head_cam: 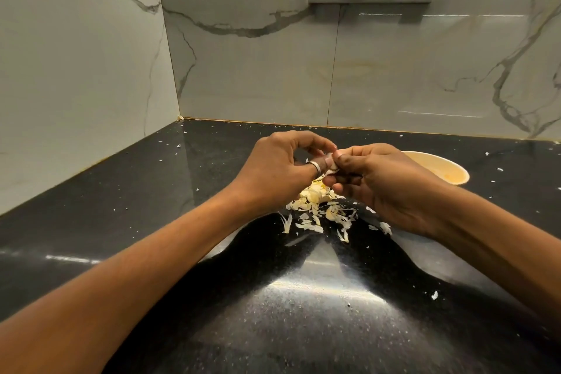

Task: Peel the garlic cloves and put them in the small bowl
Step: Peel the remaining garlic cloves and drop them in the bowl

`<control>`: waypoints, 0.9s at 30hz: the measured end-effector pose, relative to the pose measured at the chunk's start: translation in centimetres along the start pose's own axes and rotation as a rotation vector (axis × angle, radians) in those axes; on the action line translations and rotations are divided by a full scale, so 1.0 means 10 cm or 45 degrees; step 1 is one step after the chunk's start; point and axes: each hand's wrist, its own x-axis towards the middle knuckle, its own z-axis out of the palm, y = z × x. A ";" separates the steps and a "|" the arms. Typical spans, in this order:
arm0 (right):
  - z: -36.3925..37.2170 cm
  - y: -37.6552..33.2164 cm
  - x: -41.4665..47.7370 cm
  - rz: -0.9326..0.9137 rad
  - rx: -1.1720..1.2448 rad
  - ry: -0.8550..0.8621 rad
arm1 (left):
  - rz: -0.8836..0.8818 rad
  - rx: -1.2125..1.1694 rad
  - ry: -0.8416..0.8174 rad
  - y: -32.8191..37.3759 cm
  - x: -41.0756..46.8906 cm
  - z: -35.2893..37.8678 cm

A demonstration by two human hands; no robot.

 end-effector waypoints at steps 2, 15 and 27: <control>-0.02 -0.01 -0.01 -0.010 0.028 0.001 | 0.013 0.044 0.015 -0.02 0.01 -0.01; -0.04 -0.06 -0.03 -0.101 -0.248 0.068 | -0.001 0.108 0.035 -0.04 0.01 -0.01; -0.09 -0.07 -0.01 -0.119 -0.260 0.101 | -0.123 -0.044 -0.048 -0.04 0.02 -0.02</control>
